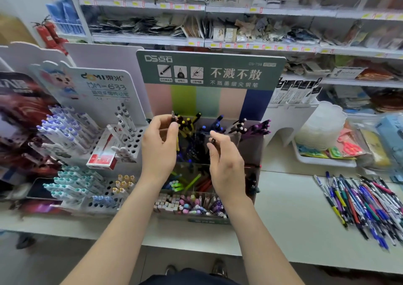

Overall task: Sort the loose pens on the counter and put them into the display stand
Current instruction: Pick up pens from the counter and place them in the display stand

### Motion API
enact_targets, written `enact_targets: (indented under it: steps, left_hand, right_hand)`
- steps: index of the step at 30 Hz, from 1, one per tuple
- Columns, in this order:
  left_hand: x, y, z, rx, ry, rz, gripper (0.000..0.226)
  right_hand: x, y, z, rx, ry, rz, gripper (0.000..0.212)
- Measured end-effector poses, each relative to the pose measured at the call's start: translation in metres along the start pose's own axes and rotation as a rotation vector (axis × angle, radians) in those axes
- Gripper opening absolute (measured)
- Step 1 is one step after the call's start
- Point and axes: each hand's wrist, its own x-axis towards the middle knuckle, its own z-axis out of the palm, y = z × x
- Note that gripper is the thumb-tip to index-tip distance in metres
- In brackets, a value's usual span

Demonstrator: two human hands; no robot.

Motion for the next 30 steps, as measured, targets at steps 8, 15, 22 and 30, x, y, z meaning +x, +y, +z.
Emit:
enact_targets:
  steps: [8,15,22,30]
  left_hand:
    - [-0.002,0.001,-0.006,-0.150,-0.007,-0.065,0.017]
    - [-0.004,0.020,-0.004,-0.263,-0.066,-0.064,0.033]
    - [0.001,0.006,-0.008,0.060,-0.005,0.120,0.028]
    - [-0.002,-0.011,0.002,0.331,-0.166,0.075,0.054]
  right_hand:
    - [-0.013,0.004,0.010,-0.156,-0.149,-0.027,0.032]
    - [0.018,-0.041,-0.009,0.216,-0.202,0.156,0.043]
    - [0.039,-0.030,-0.013,0.250,0.033,0.342,0.024]
    - [0.065,-0.039,-0.015,0.263,-0.003,0.329,0.040]
